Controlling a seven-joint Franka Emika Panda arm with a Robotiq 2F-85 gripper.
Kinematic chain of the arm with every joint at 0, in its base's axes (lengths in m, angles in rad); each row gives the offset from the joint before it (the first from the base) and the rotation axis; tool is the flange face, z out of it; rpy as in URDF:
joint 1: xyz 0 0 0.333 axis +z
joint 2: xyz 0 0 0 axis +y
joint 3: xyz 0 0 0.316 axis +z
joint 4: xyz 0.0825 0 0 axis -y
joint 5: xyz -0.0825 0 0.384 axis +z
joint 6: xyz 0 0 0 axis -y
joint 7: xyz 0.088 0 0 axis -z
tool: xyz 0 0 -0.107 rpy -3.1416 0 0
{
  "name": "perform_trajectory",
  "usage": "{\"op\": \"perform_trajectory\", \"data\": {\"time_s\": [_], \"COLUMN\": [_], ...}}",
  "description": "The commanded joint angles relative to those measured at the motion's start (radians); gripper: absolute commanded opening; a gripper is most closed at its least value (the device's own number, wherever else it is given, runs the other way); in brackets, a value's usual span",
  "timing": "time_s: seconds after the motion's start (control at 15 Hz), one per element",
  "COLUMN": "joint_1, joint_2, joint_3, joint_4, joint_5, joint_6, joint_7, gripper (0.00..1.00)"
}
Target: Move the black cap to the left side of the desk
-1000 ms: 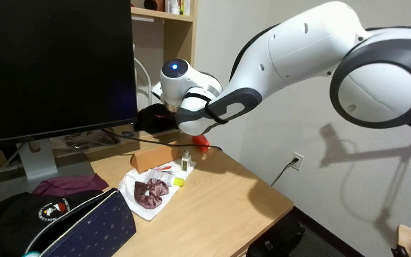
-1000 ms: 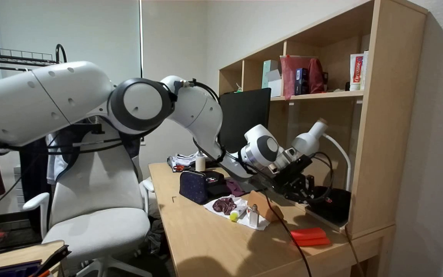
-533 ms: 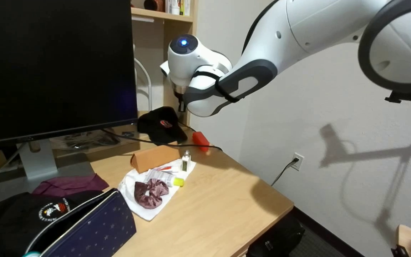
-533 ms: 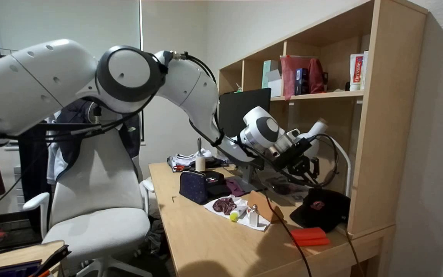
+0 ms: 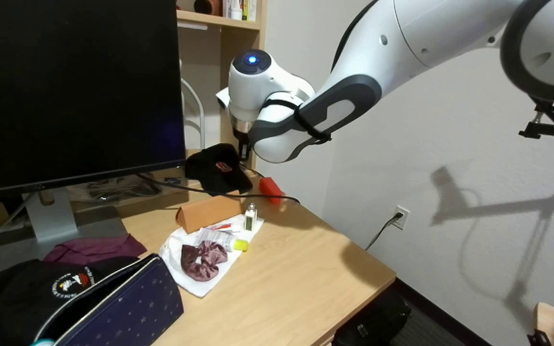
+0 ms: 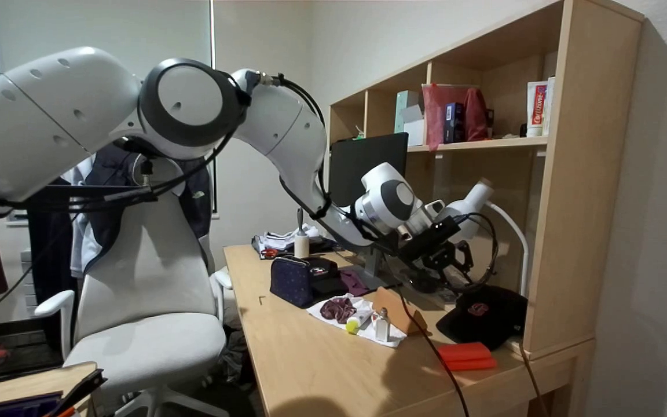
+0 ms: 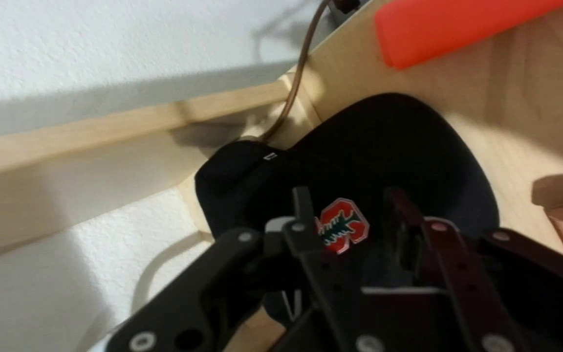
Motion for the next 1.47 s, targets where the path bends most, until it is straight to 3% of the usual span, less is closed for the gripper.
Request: {"op": "perform_trajectory", "data": {"time_s": [0.0, 0.2, 0.33, 1.07, 1.4], "joint_1": [-0.067, -0.076, -0.080, -0.026, 0.023], "joint_2": [0.053, 0.108, 0.150, 0.346, 0.415], "joint_3": [0.096, 0.110, 0.115, 0.027, -0.076], "joint_4": [0.029, 0.062, 0.092, 0.327, 0.427], "joint_5": [0.055, 0.059, 0.059, 0.023, -0.038], "joint_6": [0.010, -0.011, -0.016, -0.087, -0.111], "joint_7": [-0.137, -0.194, -0.230, -0.257, -0.193], "gripper": [0.73, 0.94, 0.99, 1.00, 1.00]}}
